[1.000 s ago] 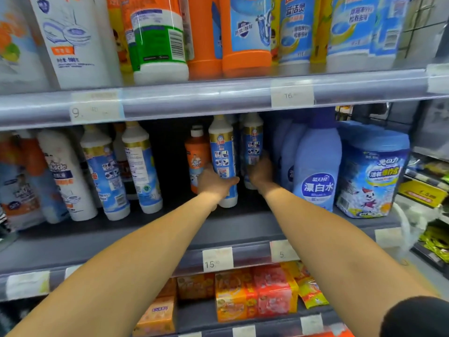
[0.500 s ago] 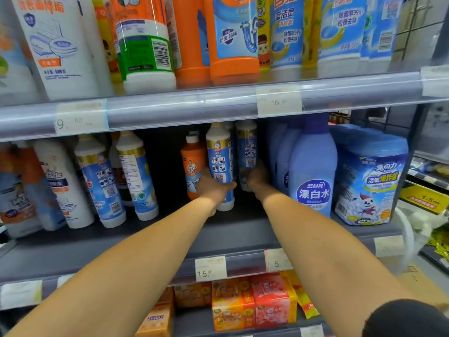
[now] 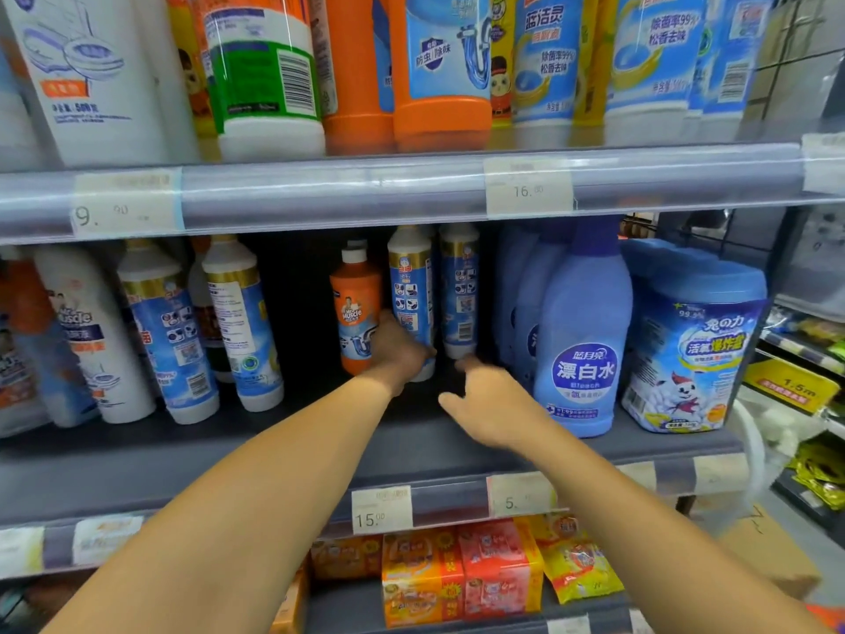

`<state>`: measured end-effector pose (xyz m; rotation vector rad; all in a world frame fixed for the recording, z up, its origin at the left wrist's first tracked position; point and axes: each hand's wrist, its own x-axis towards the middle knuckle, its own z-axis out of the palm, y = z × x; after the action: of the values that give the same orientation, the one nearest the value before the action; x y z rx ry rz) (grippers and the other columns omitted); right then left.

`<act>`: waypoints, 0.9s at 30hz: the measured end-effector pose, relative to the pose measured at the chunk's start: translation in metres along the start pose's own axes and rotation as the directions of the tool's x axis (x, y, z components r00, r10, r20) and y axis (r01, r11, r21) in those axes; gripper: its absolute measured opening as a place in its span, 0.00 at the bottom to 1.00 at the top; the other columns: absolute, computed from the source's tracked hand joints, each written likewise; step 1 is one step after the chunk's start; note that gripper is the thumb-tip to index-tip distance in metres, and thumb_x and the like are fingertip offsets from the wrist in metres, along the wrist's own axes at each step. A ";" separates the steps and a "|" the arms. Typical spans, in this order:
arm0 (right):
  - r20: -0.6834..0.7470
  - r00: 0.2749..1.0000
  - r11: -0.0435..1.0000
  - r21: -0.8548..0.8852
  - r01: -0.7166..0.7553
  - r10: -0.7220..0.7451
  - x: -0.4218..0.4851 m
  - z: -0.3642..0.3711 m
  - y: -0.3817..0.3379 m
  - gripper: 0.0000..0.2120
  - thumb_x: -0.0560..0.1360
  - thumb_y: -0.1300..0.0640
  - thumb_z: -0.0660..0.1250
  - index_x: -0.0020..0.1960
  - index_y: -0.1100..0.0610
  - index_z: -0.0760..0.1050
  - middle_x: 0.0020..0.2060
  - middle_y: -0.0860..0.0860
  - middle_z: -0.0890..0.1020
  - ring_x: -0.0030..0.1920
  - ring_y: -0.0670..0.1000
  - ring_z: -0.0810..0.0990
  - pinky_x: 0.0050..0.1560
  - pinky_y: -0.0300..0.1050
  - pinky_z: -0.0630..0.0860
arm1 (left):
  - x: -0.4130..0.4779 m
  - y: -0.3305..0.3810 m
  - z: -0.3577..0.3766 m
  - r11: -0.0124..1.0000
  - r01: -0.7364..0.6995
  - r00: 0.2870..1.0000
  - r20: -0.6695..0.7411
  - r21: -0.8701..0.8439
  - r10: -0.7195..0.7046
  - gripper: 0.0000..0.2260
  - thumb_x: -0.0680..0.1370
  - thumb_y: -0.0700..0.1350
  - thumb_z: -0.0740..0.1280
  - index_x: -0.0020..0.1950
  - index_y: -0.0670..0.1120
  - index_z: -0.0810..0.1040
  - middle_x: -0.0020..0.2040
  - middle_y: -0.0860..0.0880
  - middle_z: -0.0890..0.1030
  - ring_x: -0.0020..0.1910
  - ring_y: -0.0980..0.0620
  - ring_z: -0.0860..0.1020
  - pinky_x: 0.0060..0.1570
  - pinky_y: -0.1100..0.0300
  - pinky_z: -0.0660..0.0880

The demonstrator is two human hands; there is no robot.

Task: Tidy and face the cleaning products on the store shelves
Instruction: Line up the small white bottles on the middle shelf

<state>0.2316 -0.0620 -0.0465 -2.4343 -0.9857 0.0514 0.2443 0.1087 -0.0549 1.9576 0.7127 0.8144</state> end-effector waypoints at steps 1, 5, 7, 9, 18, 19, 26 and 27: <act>-0.029 0.998 0.998 -0.036 0.056 -0.057 -0.022 -0.001 0.002 0.25 0.76 0.43 0.59 0.69 0.54 0.66 0.62 0.55 0.75 0.60 0.57 0.75 0.54 0.48 0.72 | 0.001 -0.001 0.002 1.000 -0.004 1.000 0.010 0.020 0.004 0.34 0.64 0.37 0.80 0.65 0.43 0.67 0.64 0.42 0.76 0.64 0.43 0.75 0.63 0.45 0.73; -0.030 0.974 0.926 -0.319 0.203 -0.224 -0.072 0.009 0.013 0.28 0.76 0.34 0.46 0.60 0.50 0.72 0.55 0.49 0.76 0.55 0.53 0.75 0.50 0.50 0.71 | 0.003 -0.007 0.007 0.997 -0.033 0.999 0.036 0.073 0.031 0.33 0.66 0.40 0.79 0.66 0.43 0.67 0.65 0.43 0.76 0.64 0.44 0.75 0.63 0.50 0.73; -0.049 0.962 0.895 -0.382 0.230 -0.268 -0.079 0.017 0.019 0.30 0.75 0.33 0.44 0.57 0.51 0.75 0.53 0.49 0.78 0.54 0.52 0.75 0.51 0.49 0.71 | 0.002 -0.010 0.010 0.996 -0.036 0.998 0.045 0.083 0.032 0.32 0.68 0.41 0.78 0.67 0.43 0.67 0.66 0.43 0.76 0.64 0.44 0.75 0.62 0.52 0.72; -0.102 0.940 0.871 -0.419 0.257 -0.326 -0.083 0.025 0.025 0.28 0.75 0.34 0.49 0.55 0.53 0.76 0.51 0.49 0.79 0.52 0.52 0.76 0.51 0.49 0.72 | 0.002 -0.012 0.012 0.997 -0.034 0.999 0.043 0.075 0.031 0.30 0.70 0.43 0.77 0.68 0.42 0.67 0.66 0.43 0.76 0.64 0.44 0.75 0.62 0.52 0.72; -0.249 0.878 0.849 -0.457 0.265 -0.409 -0.082 0.038 0.037 0.24 0.73 0.36 0.58 0.53 0.54 0.79 0.46 0.49 0.80 0.47 0.52 0.79 0.43 0.48 0.78 | -0.003 -0.012 0.022 1.000 -0.009 0.998 -0.065 0.009 0.009 0.26 0.70 0.44 0.77 0.64 0.40 0.74 0.61 0.42 0.80 0.60 0.44 0.79 0.58 0.54 0.75; -0.250 0.878 0.850 -0.455 0.264 -0.407 -0.082 0.038 0.037 0.24 0.73 0.36 0.58 0.53 0.55 0.79 0.47 0.50 0.80 0.47 0.52 0.79 0.43 0.49 0.78 | -0.002 -0.010 0.023 1.000 -0.001 0.998 -0.068 0.016 0.002 0.26 0.70 0.44 0.77 0.64 0.39 0.74 0.62 0.42 0.80 0.60 0.44 0.79 0.57 0.54 0.75; -0.209 0.907 0.866 -0.432 0.251 -0.367 -0.084 0.036 0.034 0.26 0.74 0.36 0.57 0.56 0.54 0.79 0.50 0.49 0.81 0.50 0.52 0.80 0.47 0.48 0.78 | 0.013 -0.005 0.028 0.995 0.050 0.998 -0.049 0.089 -0.046 0.26 0.70 0.46 0.77 0.65 0.41 0.75 0.63 0.42 0.80 0.61 0.44 0.79 0.57 0.55 0.75; -0.206 0.908 0.868 -0.429 0.251 -0.365 -0.084 0.035 0.034 0.26 0.74 0.36 0.57 0.56 0.54 0.79 0.50 0.49 0.81 0.50 0.52 0.80 0.47 0.48 0.78 | 0.015 -0.005 0.028 0.993 0.051 0.998 -0.043 0.106 -0.047 0.27 0.70 0.47 0.77 0.66 0.41 0.74 0.63 0.42 0.80 0.61 0.44 0.79 0.57 0.55 0.75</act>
<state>0.1840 -0.1227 -0.1061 -2.4921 -1.3427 -0.6507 0.2742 0.1081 -0.0668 2.0154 0.8408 0.8027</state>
